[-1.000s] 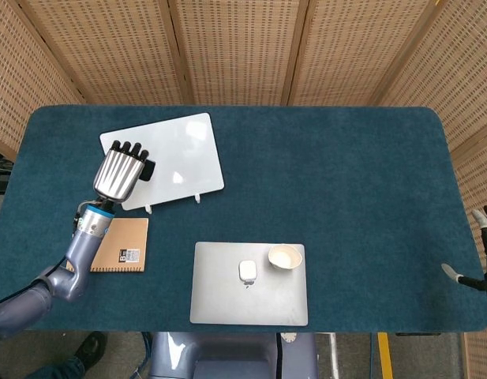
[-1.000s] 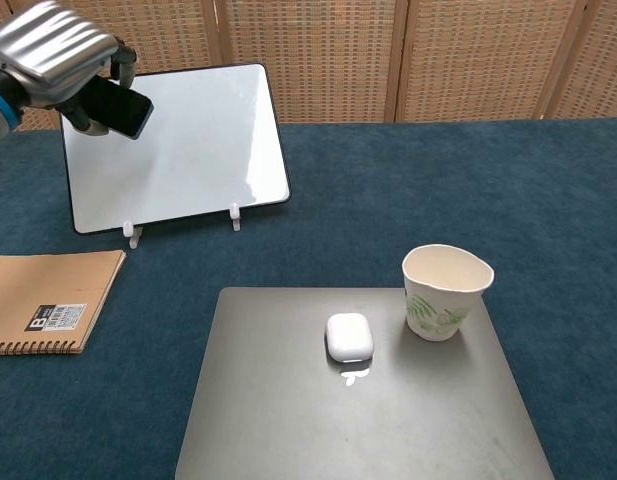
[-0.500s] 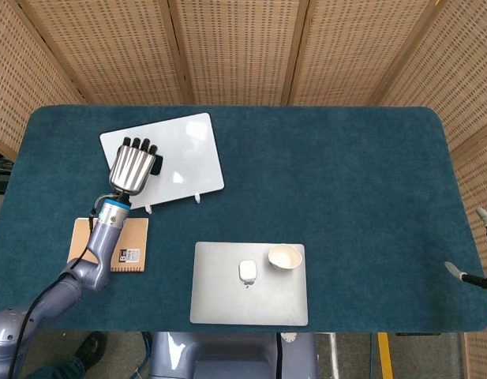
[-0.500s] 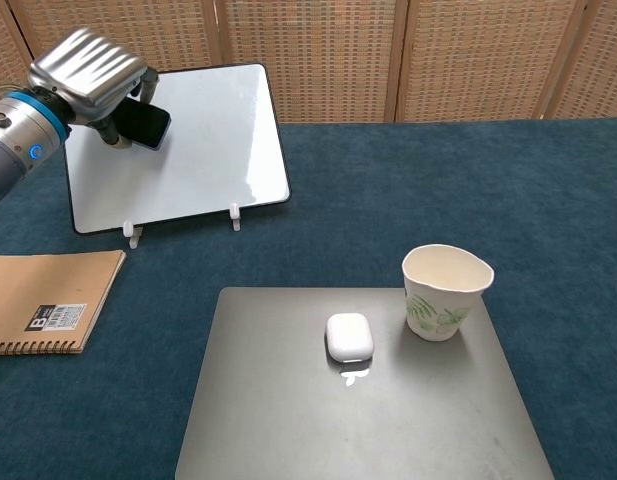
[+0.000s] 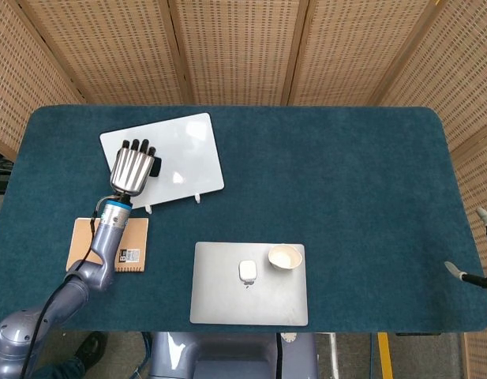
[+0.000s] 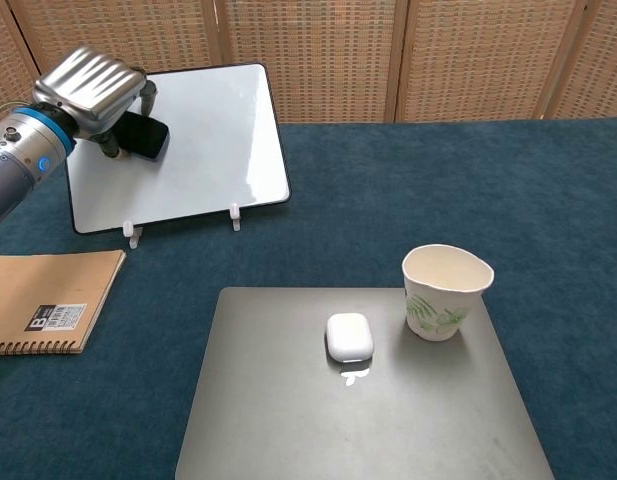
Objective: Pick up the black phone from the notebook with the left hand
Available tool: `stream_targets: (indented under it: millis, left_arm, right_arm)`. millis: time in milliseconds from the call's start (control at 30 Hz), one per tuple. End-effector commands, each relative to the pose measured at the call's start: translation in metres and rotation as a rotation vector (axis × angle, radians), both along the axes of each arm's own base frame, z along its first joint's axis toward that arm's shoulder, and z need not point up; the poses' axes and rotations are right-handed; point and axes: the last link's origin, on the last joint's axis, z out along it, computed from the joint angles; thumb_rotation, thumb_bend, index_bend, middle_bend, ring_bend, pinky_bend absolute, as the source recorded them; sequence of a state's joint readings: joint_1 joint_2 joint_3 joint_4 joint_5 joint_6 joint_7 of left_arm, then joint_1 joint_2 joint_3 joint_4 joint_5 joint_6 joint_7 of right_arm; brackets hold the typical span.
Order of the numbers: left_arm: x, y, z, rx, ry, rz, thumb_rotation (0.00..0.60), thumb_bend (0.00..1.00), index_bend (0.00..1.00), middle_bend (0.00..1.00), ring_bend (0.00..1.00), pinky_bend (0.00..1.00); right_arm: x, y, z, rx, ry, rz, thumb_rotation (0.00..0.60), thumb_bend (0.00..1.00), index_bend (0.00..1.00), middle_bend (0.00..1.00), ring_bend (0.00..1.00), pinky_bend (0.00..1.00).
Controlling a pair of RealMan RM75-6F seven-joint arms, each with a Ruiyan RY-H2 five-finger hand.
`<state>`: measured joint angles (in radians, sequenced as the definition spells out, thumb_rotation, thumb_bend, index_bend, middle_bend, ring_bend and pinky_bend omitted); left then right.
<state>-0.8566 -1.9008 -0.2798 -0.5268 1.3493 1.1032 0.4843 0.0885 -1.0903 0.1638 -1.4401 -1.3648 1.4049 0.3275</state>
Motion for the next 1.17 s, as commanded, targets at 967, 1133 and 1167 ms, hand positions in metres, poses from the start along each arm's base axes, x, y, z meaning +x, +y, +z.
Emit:
stream_targets:
  millis: [967, 1133, 1167]
  left_arm:
    - [-0.05, -0.138, 0.094, -0.065, -0.357, -0.004, 0.6, 0.0, 0.0, 0.0, 0.0, 0.0]
    - [-0.075, -0.172, 0.111, -0.073, -0.505, 0.13, 0.6, 0.0, 0.0, 0.0, 0.0, 0.0]
    - [-0.079, -0.177, 0.113, -0.072, -0.515, 0.148, 0.6, 0.0, 0.0, 0.0, 0.0, 0.0]
  right_arm:
    - [0.006, 0.008, 0.004, -0.013, -0.019, 0.029, 0.6, 0.0, 0.0, 0.0, 0.0, 0.0]
    - [0.007, 0.008, 0.003, -0.01, -0.014, 0.035, 0.6, 0.0, 0.0, 0.0, 0.0, 0.0]
    - [0.008, 0.008, 0.003, -0.008, -0.012, 0.035, 0.6, 0.0, 0.0, 0.0, 0.0, 0.0]
